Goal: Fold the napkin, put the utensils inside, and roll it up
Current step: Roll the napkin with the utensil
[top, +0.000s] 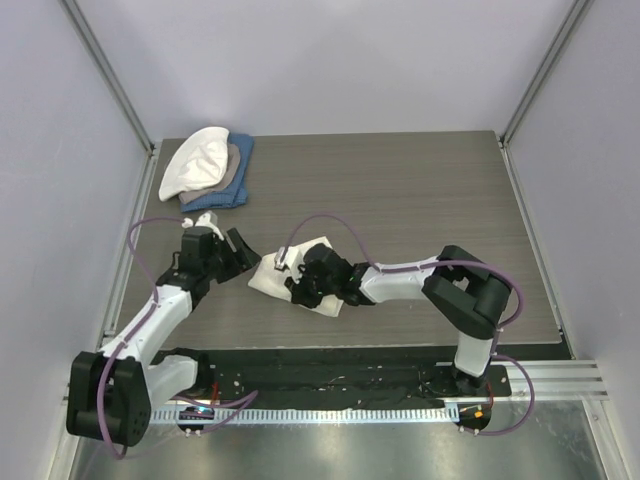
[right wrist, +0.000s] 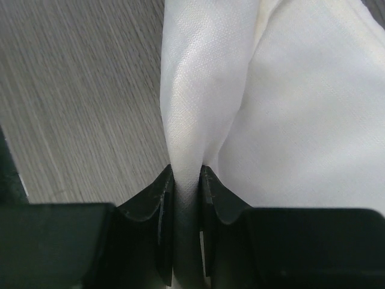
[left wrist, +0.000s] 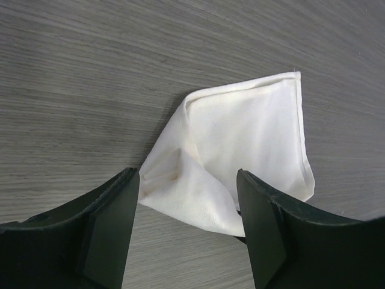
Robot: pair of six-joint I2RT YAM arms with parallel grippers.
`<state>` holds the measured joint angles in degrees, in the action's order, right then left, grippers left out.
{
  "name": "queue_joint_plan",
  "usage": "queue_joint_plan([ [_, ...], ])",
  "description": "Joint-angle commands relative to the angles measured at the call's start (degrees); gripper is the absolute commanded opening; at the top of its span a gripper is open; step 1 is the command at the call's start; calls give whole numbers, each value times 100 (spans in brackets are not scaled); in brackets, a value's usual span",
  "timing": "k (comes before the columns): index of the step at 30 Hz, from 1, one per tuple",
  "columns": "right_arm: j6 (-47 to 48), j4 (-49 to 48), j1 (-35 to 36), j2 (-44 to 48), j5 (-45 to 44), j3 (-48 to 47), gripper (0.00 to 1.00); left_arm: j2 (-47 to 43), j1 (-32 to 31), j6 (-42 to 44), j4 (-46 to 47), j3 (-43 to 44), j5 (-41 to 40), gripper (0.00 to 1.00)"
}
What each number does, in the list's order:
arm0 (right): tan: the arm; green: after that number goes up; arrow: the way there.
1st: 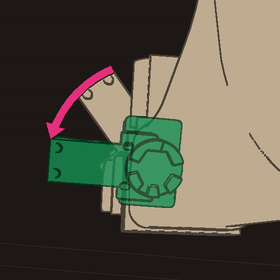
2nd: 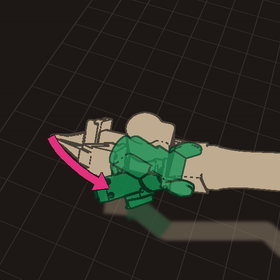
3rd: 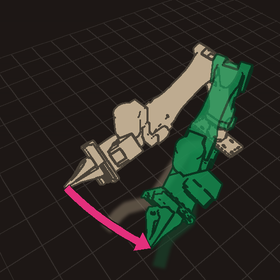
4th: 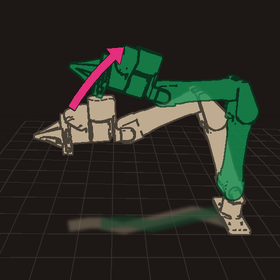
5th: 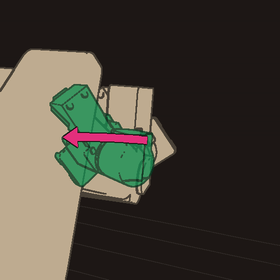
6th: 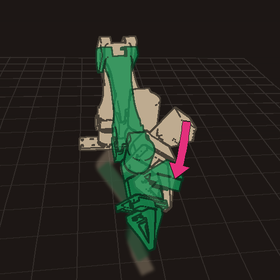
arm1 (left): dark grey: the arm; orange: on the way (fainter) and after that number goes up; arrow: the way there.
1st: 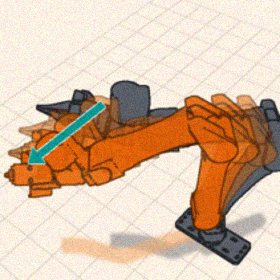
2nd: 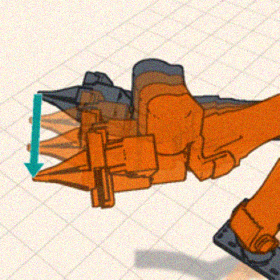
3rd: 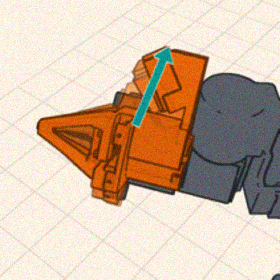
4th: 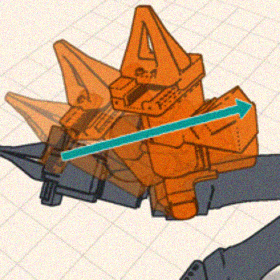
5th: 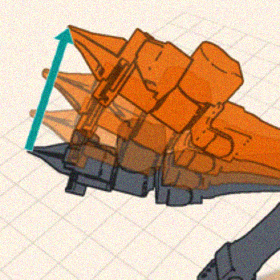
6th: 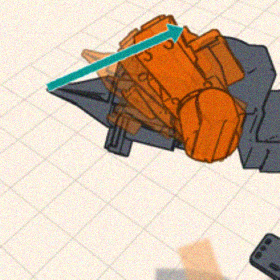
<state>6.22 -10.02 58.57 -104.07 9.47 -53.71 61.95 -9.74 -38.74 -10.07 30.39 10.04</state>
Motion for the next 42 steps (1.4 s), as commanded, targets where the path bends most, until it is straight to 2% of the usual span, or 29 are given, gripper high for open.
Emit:
queue_joint_plan([
  [1, -551, 1, -327, -69, 1626, 308, 24, -359, -2, -19, -31, -217, -336, 70],
  [7, -850, -175, -750, -490, 2593, 239, 24, -131, -2, -28, 303, -385, -91, 68],
  [17, -921, -272, -987, -746, 2805, 160, 23, 607, -2, -63, 989, -560, 261, 61],
  [20, -912, -255, -996, -773, 2805, 142, 23, 844, -2, -99, 1261, -552, 340, 53],
  [23, -929, -220, -996, -702, 2718, 159, 25, 1037, -2, -99, 1279, -508, 323, 40],
  [25, -921, -62, -996, -615, 2586, 81, 32, 1134, -2, -99, 1262, -464, 332, 34],
  [26, -912, 43, -996, -571, 2542, 37, 35, 1196, -2, -99, 1244, -455, 349, 28],
  [27, -894, 253, -996, -475, 2411, -59, 44, 1231, -2, -99, 1235, -412, 358, 26],
  [29, -851, 491, -996, -360, 2270, -174, 53, 1301, -2, -99, 1191, -376, 384, 22],
  [34, -649, 1167, -891, 236, 1482, -534, 68, 1389, -2, -90, 1103, -297, 437, 21],
  [39, -183, 1196, -277, 747, 101, -640, 73, 1425, -2, -81, 1033, -244, 490, 20],
  [40, -52, 1161, -136, 844, -519, -640, 73, 1425, -2, -90, 1033, -236, 490, 20],
  [42, 378, 960, 356, 880, -1207, -597, 74, 1451, -2, -72, 1024, -218, 490, 20],
])
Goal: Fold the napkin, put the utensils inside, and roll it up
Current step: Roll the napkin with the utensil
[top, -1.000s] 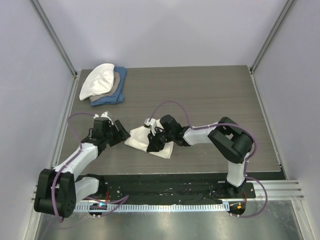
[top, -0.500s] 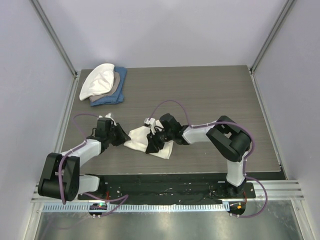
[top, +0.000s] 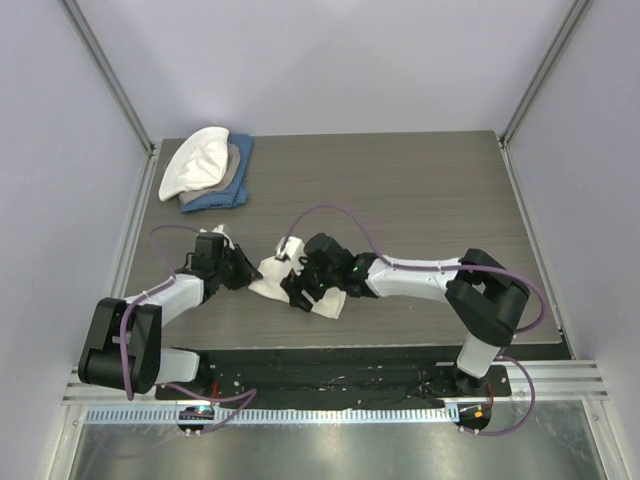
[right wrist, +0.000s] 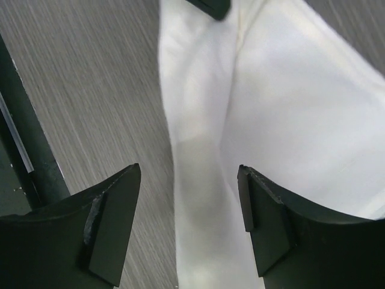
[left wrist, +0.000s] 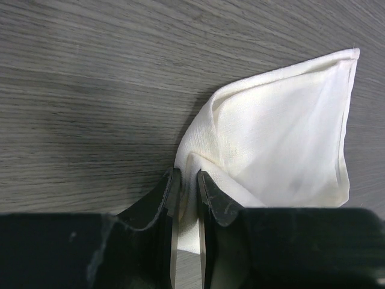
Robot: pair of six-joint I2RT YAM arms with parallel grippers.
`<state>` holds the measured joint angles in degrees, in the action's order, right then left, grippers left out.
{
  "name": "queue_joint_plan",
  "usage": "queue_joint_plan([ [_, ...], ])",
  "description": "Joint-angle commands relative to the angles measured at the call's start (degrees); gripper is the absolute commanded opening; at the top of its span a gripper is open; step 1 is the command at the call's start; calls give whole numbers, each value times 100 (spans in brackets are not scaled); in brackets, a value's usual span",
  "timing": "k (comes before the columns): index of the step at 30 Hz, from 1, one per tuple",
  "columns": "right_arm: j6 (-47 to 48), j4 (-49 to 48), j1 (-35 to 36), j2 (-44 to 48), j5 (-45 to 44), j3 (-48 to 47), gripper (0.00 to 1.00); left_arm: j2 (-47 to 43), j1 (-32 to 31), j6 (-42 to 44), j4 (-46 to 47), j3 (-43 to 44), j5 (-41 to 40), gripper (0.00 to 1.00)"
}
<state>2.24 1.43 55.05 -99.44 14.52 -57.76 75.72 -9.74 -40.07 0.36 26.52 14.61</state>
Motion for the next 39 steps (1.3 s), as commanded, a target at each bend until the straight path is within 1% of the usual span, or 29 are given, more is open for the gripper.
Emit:
queue_joint_plan([
  [1, 926, -326, 848, 408, -2038, -183, 74, 74, -2, 61, -18, 169, 33, 20],
  [2, 1188, -389, 1006, 312, -2450, -209, 74, 83, -2, 52, -18, 186, 42, 20],
  [3, 1295, -476, 1226, 241, -2663, -244, 74, 92, -2, 61, -18, 187, 42, 20],
  [5, 1498, -521, 1403, -21, -3137, -350, 74, 118, -2, 61, -18, 195, 42, 20],
  [8, 1814, -696, 1605, -329, -3516, -412, 75, 118, -2, 61, -18, 204, 50, 20],
  [11, 1947, -741, 1650, -515, -3570, -482, 75, 109, -2, 79, -150, 230, 42, 20],
  [23, 1956, -750, 1571, -1016, -3483, -535, 69, 74, -2, 114, -177, 239, 59, 21],
  [31, 1789, -548, 1316, -1174, -3026, -543, 68, 39, -2, 140, -159, 239, 95, 21],
  [34, 1666, -390, 1219, -1236, -2745, -570, 65, 39, -2, 140, -150, 257, 121, 21],
  [35, 1631, -311, 1202, -1253, -2675, -587, 64, 30, -2, 149, -150, 257, 130, 21],
  [38, 1490, -188, 1096, -1280, -2280, -588, 56, -5, -2, 167, -124, 257, 174, 23],
  [39, 1438, -91, 1052, -1315, -2061, -596, 49, -14, -2, 167, -124, 266, 182, 26],
])
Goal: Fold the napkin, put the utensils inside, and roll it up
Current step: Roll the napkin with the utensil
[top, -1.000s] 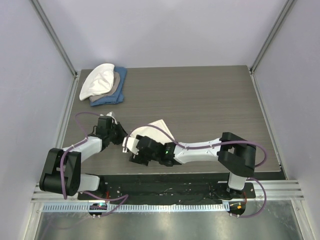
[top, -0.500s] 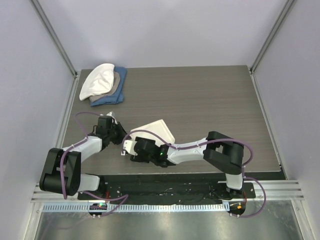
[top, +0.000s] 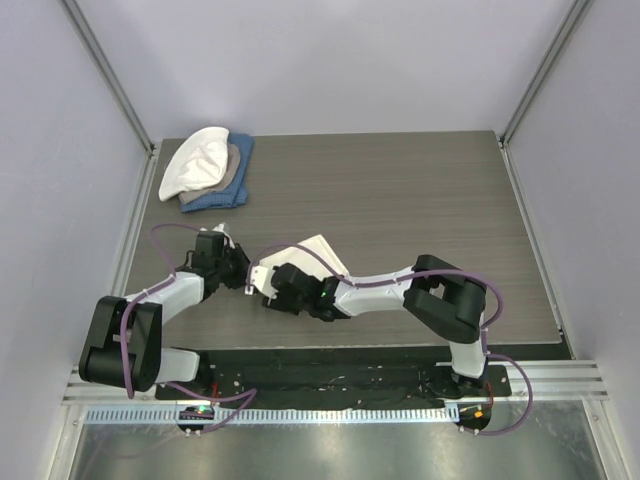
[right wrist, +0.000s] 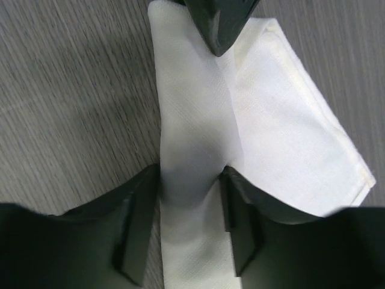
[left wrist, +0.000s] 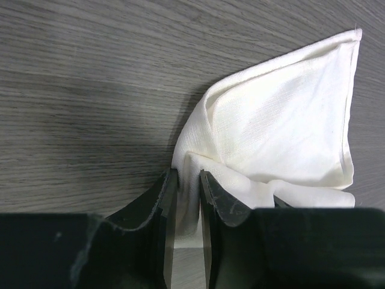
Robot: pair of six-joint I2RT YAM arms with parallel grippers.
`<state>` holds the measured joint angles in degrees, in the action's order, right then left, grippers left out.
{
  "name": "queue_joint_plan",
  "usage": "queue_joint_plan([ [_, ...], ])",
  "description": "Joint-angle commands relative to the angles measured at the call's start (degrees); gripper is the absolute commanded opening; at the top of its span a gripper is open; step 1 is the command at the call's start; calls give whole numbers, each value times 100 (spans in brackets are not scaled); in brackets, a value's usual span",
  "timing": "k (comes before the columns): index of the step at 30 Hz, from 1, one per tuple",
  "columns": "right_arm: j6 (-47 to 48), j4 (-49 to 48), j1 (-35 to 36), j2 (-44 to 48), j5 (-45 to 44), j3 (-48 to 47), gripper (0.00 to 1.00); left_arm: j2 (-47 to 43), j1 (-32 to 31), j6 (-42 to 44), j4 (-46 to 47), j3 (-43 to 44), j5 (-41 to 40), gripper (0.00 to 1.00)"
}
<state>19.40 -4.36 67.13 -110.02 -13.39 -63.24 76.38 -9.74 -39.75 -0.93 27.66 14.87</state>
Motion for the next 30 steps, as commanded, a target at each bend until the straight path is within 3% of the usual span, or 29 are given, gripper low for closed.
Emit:
queue_joint_plan([
  [1, -357, 611, -235, -283, 854, -65, 45, -88, -2, 125, -4, 169, 147, 29],
  [5, -533, 1076, -420, -389, 1486, -223, 32, -298, -2, 143, -162, 257, -72, 50],
  [6, -568, 1147, -455, -398, 1645, -250, 30, -464, -2, 143, -275, 257, -168, 59],
  [10, -840, 1455, -684, -363, 2540, -390, 23, -931, -2, 169, -531, 170, -564, 71],
  [14, -1218, 1910, -886, -319, 3121, -741, 15, -1528, -2, 134, -566, -111, -696, 71],
  [19, -1447, 2378, -1009, -354, 3641, -1172, 14, -2301, -2, 108, -330, -577, -521, 70],
  [30, -1904, 2704, -1369, -652, 4274, -1691, 12, -2162, -2, -103, -276, -832, -99, 55],
])
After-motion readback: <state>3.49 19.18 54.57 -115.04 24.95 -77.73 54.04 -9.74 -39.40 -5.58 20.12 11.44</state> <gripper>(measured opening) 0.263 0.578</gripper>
